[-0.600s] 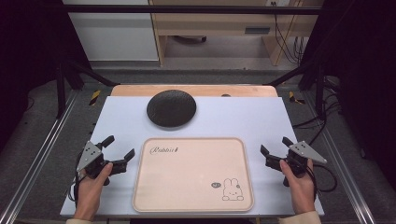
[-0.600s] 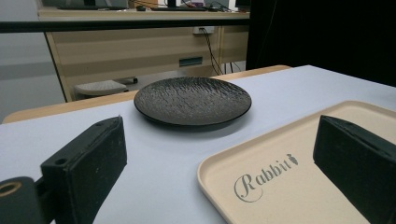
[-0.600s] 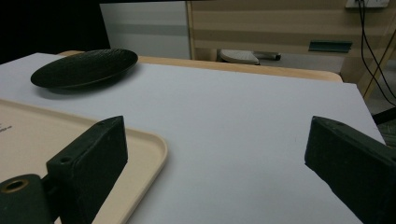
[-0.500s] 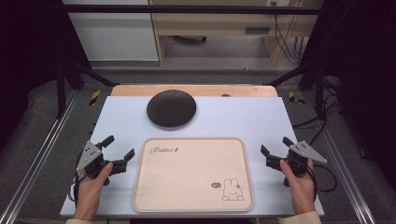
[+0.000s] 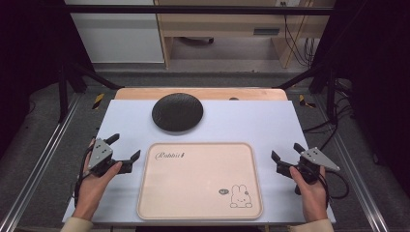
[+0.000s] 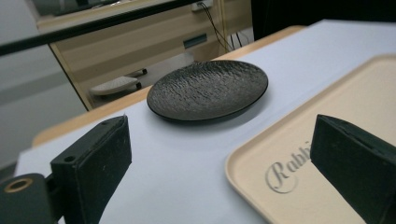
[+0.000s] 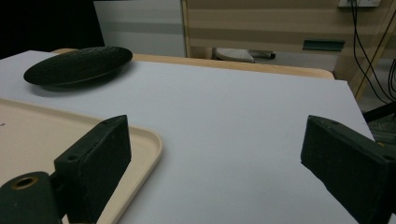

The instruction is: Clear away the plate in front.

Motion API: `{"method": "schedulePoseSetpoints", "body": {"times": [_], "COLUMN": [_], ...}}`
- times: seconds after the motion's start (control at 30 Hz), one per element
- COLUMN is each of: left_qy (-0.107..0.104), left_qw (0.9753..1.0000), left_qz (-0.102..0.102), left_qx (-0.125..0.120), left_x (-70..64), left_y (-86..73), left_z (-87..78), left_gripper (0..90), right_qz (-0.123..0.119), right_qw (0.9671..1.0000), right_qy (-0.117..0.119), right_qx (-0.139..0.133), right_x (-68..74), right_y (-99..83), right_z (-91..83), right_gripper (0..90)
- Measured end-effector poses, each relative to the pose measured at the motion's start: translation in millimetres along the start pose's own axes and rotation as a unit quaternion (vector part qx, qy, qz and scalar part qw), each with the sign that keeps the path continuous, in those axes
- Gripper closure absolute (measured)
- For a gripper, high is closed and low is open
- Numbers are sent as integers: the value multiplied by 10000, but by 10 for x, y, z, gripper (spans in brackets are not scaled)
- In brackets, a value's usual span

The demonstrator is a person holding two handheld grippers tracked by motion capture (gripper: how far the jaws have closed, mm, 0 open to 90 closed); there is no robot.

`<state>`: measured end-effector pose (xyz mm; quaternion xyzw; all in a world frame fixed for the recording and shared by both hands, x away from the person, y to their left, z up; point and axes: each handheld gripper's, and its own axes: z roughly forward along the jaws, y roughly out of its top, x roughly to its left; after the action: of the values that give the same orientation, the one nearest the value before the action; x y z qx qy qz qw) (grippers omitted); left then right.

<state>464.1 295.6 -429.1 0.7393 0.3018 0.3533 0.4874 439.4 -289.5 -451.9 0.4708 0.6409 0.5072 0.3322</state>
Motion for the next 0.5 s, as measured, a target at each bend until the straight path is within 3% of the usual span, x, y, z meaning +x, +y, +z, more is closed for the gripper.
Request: {"method": "schedulePoseSetpoints", "body": {"times": [0.17, 0.37, 0.43, 0.47, 0.5], "left_qy": [-174, -318, -416, -416, -371], "left_qw": [9990, 9975, 9951, 9951, 9929], "left_qz": [408, 624, 900, 900, 1131], "left_qx": [-29, -101, 19, 19, 80], "left_x": [82, 176, 224, 224, 257], "left_y": [282, 612, 800, 800, 911], "left_z": [190, 389, 511, 511, 580], "left_gripper": [44, 40, 29, 22, 22], "right_qz": [-12, -14, 40, 29, 11], "right_qw": [10000, 10000, 10000, 10000, 10000], "right_qy": [-22, 11, 42, 61, 43], "right_qx": [14, 12, -45, -35, -48], "right_x": [38, 78, 92, 98, 109], "right_y": [8, 5, 2, 3, 0], "right_z": [20, 37, 28, 23, 22], "right_gripper": [94, 95, 95, 95, 95]}}
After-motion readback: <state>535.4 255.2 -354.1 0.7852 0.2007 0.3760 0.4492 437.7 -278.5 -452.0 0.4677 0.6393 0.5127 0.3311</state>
